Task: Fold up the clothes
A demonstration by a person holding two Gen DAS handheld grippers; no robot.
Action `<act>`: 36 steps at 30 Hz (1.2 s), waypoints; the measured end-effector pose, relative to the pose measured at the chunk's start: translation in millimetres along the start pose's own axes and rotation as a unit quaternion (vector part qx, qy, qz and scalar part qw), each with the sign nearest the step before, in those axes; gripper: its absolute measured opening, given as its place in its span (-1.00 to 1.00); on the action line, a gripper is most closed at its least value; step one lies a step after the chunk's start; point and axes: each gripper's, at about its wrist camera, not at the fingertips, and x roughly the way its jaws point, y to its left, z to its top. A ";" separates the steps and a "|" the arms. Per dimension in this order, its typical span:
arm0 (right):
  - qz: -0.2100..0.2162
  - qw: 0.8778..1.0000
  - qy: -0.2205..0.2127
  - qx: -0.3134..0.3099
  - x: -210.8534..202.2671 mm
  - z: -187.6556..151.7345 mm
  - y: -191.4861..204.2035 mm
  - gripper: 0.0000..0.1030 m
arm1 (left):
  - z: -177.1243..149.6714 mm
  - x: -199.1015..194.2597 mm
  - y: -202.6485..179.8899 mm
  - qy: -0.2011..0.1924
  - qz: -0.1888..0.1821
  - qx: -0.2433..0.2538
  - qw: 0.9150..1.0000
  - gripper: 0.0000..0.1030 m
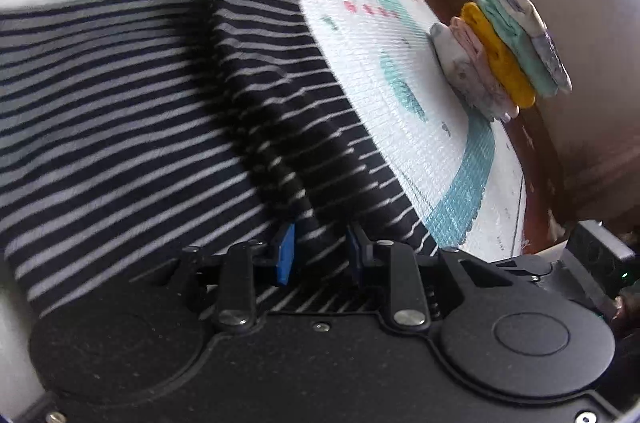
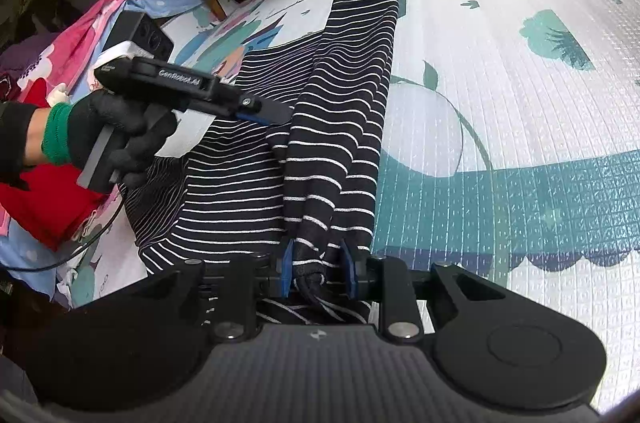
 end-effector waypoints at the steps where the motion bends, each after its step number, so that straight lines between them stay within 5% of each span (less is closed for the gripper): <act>1: 0.001 1.000 0.000 0.001 0.2 0.0 -0.3 -0.47 | -2.5 -1.3 1.3 0.000 0.000 -0.002 1.000 -0.50; 5: 0.004 1.000 -0.001 0.003 -0.1 -0.1 -1.6 -0.47 | -6.4 -1.5 2.2 -0.011 0.000 -0.007 1.000 -0.55; 6: 0.005 1.000 -0.001 0.002 -0.5 -0.1 -2.0 -0.47 | -6.1 -4.7 -1.9 -0.015 -0.003 0.004 1.000 -0.92; 14: 0.009 1.000 0.000 0.005 -1.5 -1.4 -7.4 -0.60 | -8.1 -30.8 2.0 -0.002 0.009 0.041 0.999 -0.94; 21: 0.008 1.000 0.001 0.013 -2.3 -0.7 -8.0 -0.61 | -14.3 -20.8 13.8 0.016 0.031 0.024 0.999 -0.92; 25: -0.001 1.000 0.004 -0.025 -6.9 0.2 5.3 -0.51 | -5.8 -34.1 11.8 -0.009 0.053 0.022 0.998 -0.70; 28: -0.012 0.998 -0.018 -0.064 -15.5 1.0 18.1 -0.50 | 0.4 -43.0 -8.4 -0.024 0.063 0.088 0.994 -0.70; 33: -0.021 0.993 -0.040 -0.106 -12.5 7.7 31.7 -0.50 | -0.9 -22.6 -55.1 -0.014 0.030 0.187 0.982 -0.70; 36: -0.051 0.989 0.012 -0.135 10.7 7.2 36.3 -0.50 | -11.4 9.5 -64.6 0.028 0.085 0.242 0.966 -0.70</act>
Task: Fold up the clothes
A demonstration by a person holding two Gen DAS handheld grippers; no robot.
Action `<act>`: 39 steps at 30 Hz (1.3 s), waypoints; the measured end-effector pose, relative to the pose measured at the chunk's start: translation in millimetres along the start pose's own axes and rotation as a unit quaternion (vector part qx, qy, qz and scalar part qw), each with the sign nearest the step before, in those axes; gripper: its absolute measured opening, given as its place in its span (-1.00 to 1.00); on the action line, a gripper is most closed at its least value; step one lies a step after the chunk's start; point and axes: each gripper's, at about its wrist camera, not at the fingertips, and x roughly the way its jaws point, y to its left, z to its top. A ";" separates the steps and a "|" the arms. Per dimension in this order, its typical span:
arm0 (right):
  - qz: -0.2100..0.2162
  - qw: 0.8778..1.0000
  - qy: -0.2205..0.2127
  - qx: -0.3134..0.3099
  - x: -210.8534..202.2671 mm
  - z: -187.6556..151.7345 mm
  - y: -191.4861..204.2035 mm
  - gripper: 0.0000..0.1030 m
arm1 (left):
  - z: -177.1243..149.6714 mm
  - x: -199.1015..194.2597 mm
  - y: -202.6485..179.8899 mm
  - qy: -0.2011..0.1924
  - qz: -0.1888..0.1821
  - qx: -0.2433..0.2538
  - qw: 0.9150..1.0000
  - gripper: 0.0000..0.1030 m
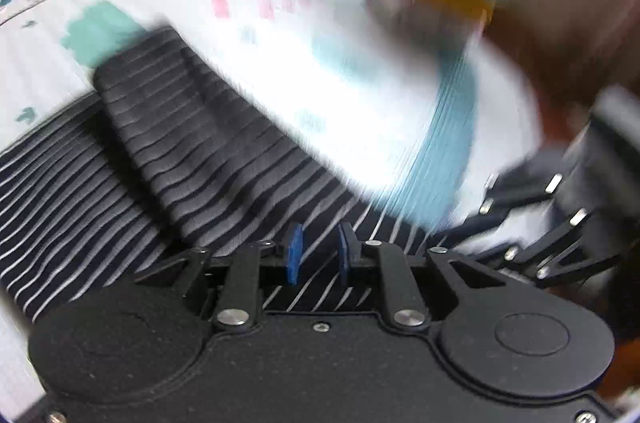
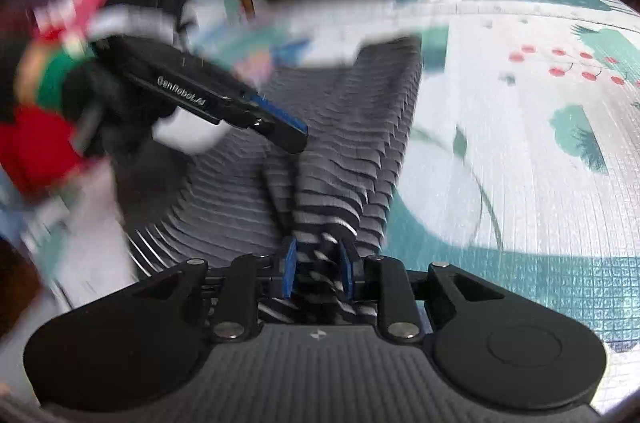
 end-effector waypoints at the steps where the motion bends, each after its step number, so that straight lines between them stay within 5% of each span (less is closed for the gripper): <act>1: -0.001 1.000 0.018 -0.002 6.8 -1.3 -0.7 -0.53 | -1.9 7.9 -3.3 0.019 0.017 0.015 1.000 -0.67; 6: -0.013 1.000 -0.006 -0.009 -10.8 6.6 3.1 -0.54 | 13.8 -11.5 2.7 -0.007 0.034 0.029 0.999 -0.60; 11: -0.043 0.992 -0.070 -0.092 -18.4 16.9 25.7 -0.53 | 45.5 -14.9 64.6 -0.060 0.114 -0.070 0.989 -0.46; 17: -0.004 0.991 -0.007 -0.131 14.6 16.9 37.4 -0.47 | 55.6 13.6 126.4 -0.091 0.126 -0.234 0.960 -0.37; 19: 0.007 0.995 -0.002 -0.097 15.5 12.6 27.1 -0.47 | 52.9 14.7 132.5 -0.101 0.117 -0.255 0.955 -0.72; 20: 0.011 0.997 -0.001 -0.082 15.6 10.7 22.4 -0.47 | 52.3 12.1 131.5 -0.109 0.108 -0.255 0.955 -0.92; 24: 0.010 0.998 -0.009 -0.069 9.8 10.8 17.5 -0.42 | 49.7 -6.8 129.5 -0.143 0.091 -0.248 0.954 -0.92; 26: 0.013 0.998 -0.005 -0.061 13.0 11.0 14.3 -0.40 | 44.4 -6.3 135.5 -0.141 0.100 -0.261 0.950 -0.92; 29: 0.023 0.998 0.000 -0.055 9.4 9.3 13.0 -0.26 | 45.8 4.7 133.9 -0.112 0.100 -0.246 0.958 -0.91; 33: 0.030 0.998 0.005 -0.056 8.9 5.8 14.2 -0.22 | 58.3 -0.8 115.1 -0.097 0.121 -0.186 0.970 -0.60; 36: 0.028 0.998 -0.005 -0.050 5.7 4.4 15.0 -0.22 | 69.0 -9.9 98.1 -0.108 0.201 -0.105 0.968 -0.60; 39: 0.017 0.998 -0.018 -0.053 3.2 4.3 15.6 -0.22 | 78.6 -13.9 78.2 -0.132 0.179 -0.050 0.974 -0.60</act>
